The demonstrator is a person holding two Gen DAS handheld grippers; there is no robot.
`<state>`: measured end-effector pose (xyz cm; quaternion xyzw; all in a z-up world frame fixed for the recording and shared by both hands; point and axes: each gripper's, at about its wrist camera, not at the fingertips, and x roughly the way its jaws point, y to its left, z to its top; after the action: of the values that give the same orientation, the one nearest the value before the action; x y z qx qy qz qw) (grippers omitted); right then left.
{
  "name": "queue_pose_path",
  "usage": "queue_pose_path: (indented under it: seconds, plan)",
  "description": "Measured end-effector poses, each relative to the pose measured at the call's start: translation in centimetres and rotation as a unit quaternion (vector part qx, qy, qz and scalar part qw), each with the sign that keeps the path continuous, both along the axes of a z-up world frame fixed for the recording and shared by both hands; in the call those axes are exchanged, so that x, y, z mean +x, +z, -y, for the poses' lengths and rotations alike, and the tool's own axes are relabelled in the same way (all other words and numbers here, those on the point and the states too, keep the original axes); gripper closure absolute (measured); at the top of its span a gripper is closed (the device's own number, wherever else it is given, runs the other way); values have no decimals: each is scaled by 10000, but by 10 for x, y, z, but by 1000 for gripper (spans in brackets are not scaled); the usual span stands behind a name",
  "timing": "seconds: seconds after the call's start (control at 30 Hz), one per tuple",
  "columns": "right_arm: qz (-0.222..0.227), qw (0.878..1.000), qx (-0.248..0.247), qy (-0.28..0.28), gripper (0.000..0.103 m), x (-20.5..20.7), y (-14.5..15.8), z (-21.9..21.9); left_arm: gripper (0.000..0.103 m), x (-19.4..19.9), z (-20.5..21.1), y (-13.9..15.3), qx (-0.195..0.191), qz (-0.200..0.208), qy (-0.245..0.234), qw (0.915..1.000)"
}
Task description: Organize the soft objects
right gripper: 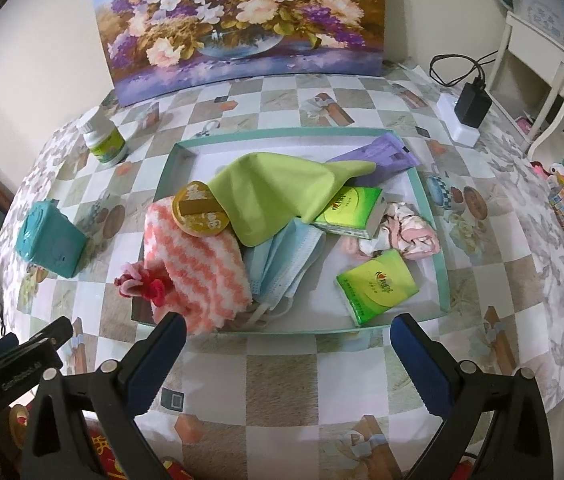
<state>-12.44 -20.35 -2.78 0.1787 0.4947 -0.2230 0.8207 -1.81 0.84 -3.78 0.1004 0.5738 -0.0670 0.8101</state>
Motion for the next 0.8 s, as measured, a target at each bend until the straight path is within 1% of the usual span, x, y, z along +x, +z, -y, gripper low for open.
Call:
queue_pose_path:
  seconds: [0.33, 0.8]
  plan:
    - [-78, 9999, -9, 105, 0, 4, -3, -3, 0, -1, 3, 1, -37, -7, -122, 9999]
    - [-83, 9999, -8, 127, 0, 5, -3, -3, 0, -1, 2, -1, 36, -9, -115, 9999]
